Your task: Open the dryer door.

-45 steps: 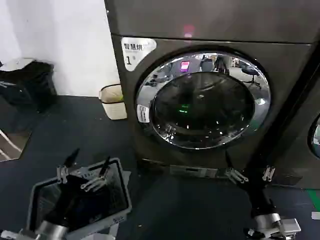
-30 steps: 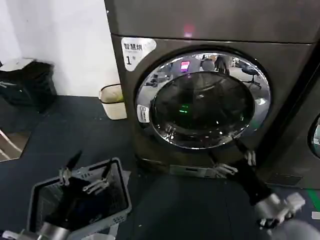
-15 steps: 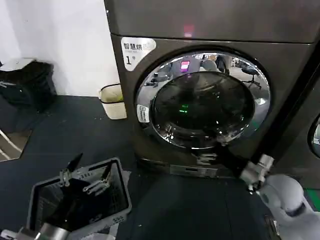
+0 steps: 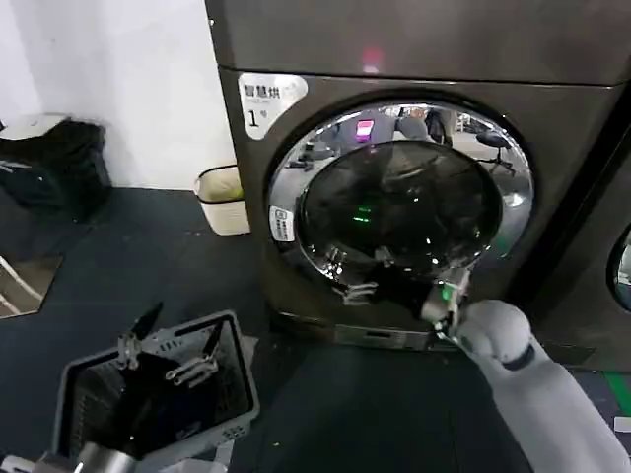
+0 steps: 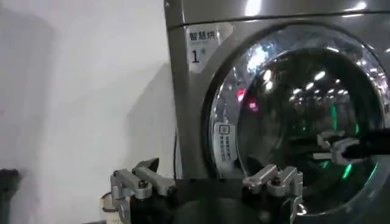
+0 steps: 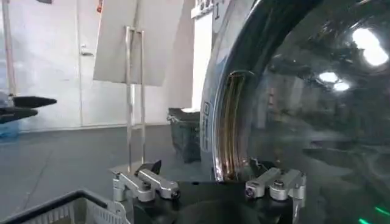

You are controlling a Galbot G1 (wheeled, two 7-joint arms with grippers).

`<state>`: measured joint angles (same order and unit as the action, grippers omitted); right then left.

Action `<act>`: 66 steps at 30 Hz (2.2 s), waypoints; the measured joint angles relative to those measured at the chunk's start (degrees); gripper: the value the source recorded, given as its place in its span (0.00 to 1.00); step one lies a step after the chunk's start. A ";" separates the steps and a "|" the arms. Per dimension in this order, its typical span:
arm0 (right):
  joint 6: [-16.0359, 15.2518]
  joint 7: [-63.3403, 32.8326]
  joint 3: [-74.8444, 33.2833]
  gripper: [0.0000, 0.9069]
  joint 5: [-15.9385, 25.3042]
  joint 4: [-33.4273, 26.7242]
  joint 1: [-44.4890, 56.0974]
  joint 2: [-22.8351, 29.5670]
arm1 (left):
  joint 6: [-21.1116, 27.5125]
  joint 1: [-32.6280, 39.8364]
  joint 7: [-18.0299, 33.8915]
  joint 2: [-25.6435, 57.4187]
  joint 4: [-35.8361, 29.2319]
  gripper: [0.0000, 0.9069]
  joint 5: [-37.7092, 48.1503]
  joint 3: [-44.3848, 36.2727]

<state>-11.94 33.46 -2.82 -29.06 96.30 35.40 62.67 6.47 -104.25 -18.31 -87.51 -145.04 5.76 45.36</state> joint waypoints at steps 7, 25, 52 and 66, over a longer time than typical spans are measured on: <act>0.78 -0.33 3.34 1.00 1.24 -4.42 -3.94 2.85 | -1.73 0.04 -3.71 0.06 0.02 1.00 -0.52 0.46; 1.15 -1.11 7.17 1.00 1.92 -12.02 -9.04 9.18 | -1.57 -0.21 -4.57 0.02 0.08 1.00 0.93 0.20; -0.73 21.18 5.07 1.00 -4.19 -3.60 -3.91 -0.03 | 9.79 6.08 0.71 3.67 4.55 1.00 8.86 3.54; 1.53 32.68 0.02 1.00 -7.07 5.96 5.70 -7.24 | -6.02 13.64 -4.24 13.35 17.86 1.00 19.42 8.40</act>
<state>-10.40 66.14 -2.80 -36.14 102.26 41.10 55.42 0.45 -90.62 -22.55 -74.16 -127.18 25.17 53.76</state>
